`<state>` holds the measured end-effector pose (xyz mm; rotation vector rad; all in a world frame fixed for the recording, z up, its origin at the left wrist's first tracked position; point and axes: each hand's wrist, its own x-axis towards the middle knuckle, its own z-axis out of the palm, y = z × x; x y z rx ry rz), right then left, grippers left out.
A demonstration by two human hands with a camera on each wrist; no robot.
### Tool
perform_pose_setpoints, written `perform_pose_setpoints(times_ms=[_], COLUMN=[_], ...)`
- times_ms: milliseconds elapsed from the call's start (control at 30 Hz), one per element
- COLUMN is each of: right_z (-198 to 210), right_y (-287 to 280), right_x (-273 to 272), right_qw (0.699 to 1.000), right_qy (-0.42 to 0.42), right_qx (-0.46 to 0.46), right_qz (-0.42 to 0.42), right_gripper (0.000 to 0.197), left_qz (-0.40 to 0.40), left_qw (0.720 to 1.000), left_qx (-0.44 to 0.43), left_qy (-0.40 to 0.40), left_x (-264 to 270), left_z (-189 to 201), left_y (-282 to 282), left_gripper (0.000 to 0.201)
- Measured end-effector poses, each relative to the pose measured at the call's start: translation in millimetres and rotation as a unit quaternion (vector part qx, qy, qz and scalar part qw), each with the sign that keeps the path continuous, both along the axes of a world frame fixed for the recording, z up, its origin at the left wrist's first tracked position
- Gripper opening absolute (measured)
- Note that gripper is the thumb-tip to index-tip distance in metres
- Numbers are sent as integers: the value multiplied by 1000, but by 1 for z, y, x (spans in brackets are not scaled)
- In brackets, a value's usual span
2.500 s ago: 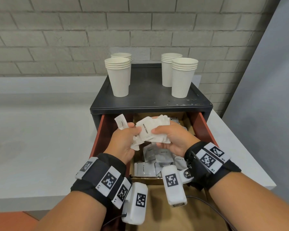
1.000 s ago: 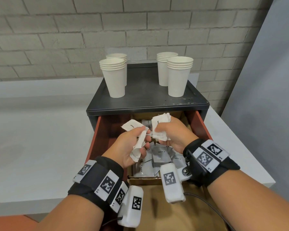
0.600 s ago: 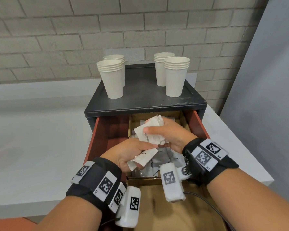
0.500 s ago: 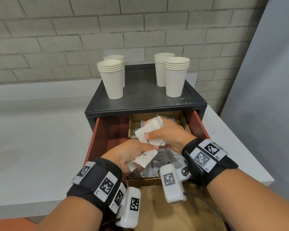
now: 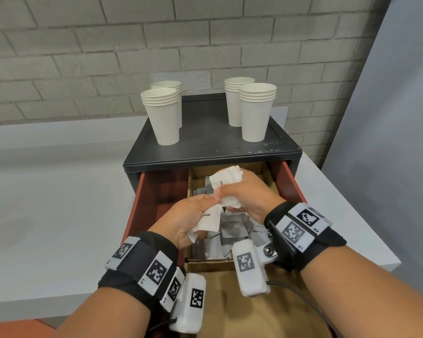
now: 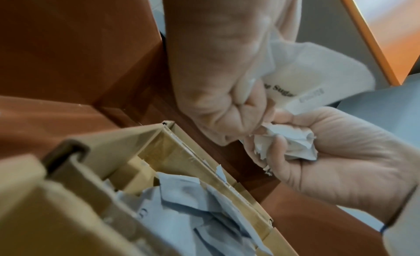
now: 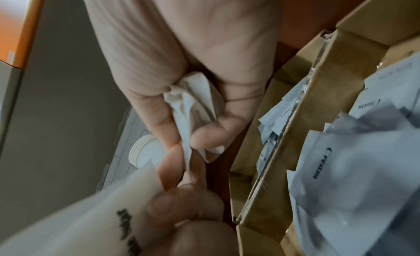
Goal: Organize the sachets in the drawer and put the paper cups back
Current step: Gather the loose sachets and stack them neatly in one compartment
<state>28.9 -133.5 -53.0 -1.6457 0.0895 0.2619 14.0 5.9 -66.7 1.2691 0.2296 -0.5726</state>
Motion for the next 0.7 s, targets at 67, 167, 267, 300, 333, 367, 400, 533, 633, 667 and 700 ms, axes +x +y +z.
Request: perform_pose_setpoints(times_ms=[67, 167, 267, 300, 333, 367, 400, 533, 633, 667, 700], right_z=[2, 2, 1, 1, 1, 1, 1, 2, 2, 2, 1], right_y=[-2, -5, -5, -4, -4, -3, -3, -2, -2, -1, -1], right_x=[2, 2, 2, 2, 2, 2, 2, 1, 1, 1, 1], right_qw=[999, 998, 998, 998, 998, 998, 997, 997, 997, 997, 997], right_qy=[0, 18, 23, 24, 25, 27, 31, 42, 43, 43, 42], right_qx=[8, 30, 30, 26, 23, 21, 20, 17, 8, 9, 12], right_qz=[-31, -51, -54, -55, -56, -58, -61, -66, -64, -64, -64], right_gripper=[42, 35, 32, 31, 31, 32, 34, 42, 38, 33, 28], left_qz=[36, 107, 135, 135, 133, 133, 138, 157, 154, 148, 141], left_qw=[999, 994, 990, 990, 990, 989, 988, 984, 985, 986, 986], left_qx=[6, -5, -20, -34, -47, -57, -64, -82, -67, -69, -73], left_qy=[14, 29, 30, 29, 28, 27, 25, 2, -24, -34, -43], left_x=[1, 5, 4, 3, 2, 1, 1, -1, -3, -3, -3], left_z=[1, 2, 4, 5, 6, 7, 7, 11, 14, 15, 16], left_y=[-1, 1, 0, 0, -1, -1, -1, 1, 0, 0, 0], left_gripper=[25, 28, 22, 19, 16, 14, 11, 18, 27, 28, 29])
